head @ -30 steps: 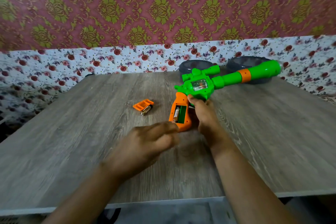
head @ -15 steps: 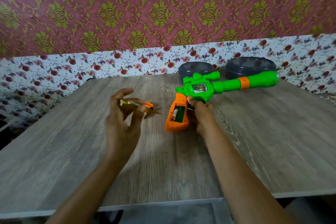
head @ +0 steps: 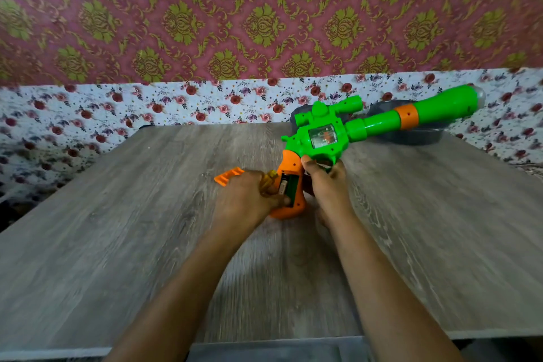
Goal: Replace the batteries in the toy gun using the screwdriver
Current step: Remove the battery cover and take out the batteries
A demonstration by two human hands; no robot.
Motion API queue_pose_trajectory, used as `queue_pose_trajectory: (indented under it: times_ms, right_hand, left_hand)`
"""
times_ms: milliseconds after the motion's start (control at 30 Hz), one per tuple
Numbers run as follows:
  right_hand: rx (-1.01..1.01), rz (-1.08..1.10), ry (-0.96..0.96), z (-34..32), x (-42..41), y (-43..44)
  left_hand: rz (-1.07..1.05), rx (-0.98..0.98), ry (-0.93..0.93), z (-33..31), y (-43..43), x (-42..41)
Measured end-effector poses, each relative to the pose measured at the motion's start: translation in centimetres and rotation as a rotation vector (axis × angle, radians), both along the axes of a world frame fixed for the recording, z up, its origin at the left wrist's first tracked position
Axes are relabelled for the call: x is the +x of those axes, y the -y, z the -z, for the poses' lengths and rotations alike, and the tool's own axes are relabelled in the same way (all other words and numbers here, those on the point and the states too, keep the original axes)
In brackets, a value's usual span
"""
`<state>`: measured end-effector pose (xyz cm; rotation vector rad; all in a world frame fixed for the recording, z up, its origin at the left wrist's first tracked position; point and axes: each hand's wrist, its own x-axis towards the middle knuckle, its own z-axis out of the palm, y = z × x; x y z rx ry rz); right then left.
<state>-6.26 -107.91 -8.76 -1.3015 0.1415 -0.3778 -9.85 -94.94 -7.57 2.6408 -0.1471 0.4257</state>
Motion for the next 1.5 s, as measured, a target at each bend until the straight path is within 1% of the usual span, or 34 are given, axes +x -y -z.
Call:
queue_pose_trajectory:
  times_ms: [167,267,333,367,400,467,533,633,733,867,900,967,1033,1067,1133,1167,1233,1300,1433,1500]
  right_hand:
    - [-0.121,-0.013,0.081,0.3,-0.1,-0.5]
    - [-0.153,-0.005,0.093,0.2,-0.2,-0.7]
    - [-0.106,0.018,0.096,0.2,0.0,-0.4]
    - [-0.071,0.027,0.095,0.1,0.0,-0.3]
    - [-0.029,0.027,0.092,0.1,0.1,-0.1]
    - [0.054,0.007,0.093,0.2,0.3,0.3]
    - [0.094,-0.013,0.096,0.2,0.3,0.4]
    - [0.104,-0.039,0.098,0.0,0.2,0.4]
    - [0.090,-0.050,0.089,-0.1,-0.1,0.4]
    - [0.057,-0.068,0.121,-0.4,-0.6,0.3]
    - [0.046,-0.071,0.139,-0.4,-0.7,0.2]
    - [0.014,-0.056,0.187,-0.4,-0.6,0.1]
    - [-0.036,-0.030,0.233,-0.6,-0.7,-0.2]
    - [-0.060,-0.027,0.256,-0.7,-0.8,-0.3]
    - [-0.121,-0.030,0.326,-1.0,-1.0,-0.4]
    - [-0.166,-0.021,0.373,-1.1,-1.2,-0.5]
    - [-0.311,0.019,0.485,-1.4,-1.7,-0.7]
    - [-0.499,0.078,0.570,-1.3,-2.3,-1.3]
    - [-0.930,0.217,0.771,-0.7,-2.9,-2.5]
    - [-1.013,0.217,0.782,-1.0,-3.3,-2.7]
  left_hand:
    - [-0.047,-0.025,0.040,0.1,0.3,-0.6]
    - [-0.015,-0.175,0.023,0.0,-0.2,-0.9]
    - [-0.010,-0.277,0.043,-0.3,-1.2,-1.0]
    - [-0.032,-0.296,0.070,-0.4,-1.7,-0.9]
    - [-0.070,-0.284,0.102,-0.5,-2.3,-0.7]
    - [-0.163,-0.189,0.137,-0.3,-3.5,0.1]
    - [-0.228,-0.037,0.107,0.1,-4.0,0.8]
    - [-0.228,0.117,0.063,1.0,-3.5,1.1]
    - [-0.226,0.153,0.066,1.4,-3.2,1.4]
    - [-0.214,0.133,0.067,1.7,-3.5,1.6]
    - [-0.207,0.072,0.088,1.6,-3.6,1.5]
    - [-0.164,-0.112,0.159,1.0,-3.4,1.3]
    - [-0.119,-0.369,0.161,0.2,-3.0,0.8]
    - [-0.098,-0.549,0.102,-0.2,-2.7,0.4]
    - [-0.028,-0.912,-0.107,-0.9,-2.2,-0.3]
    - [-0.004,-1.013,-0.226,-1.1,-1.9,-0.6]
    - [0.031,-1.108,-0.399,-1.1,-1.3,-1.0]
    - [0.077,-1.190,-0.488,-0.9,-1.0,-1.2]
    - [0.119,-1.338,-0.578,-1.2,-0.6,-1.7]
    - [0.143,-1.381,-0.597,-1.3,-0.6,-1.9]
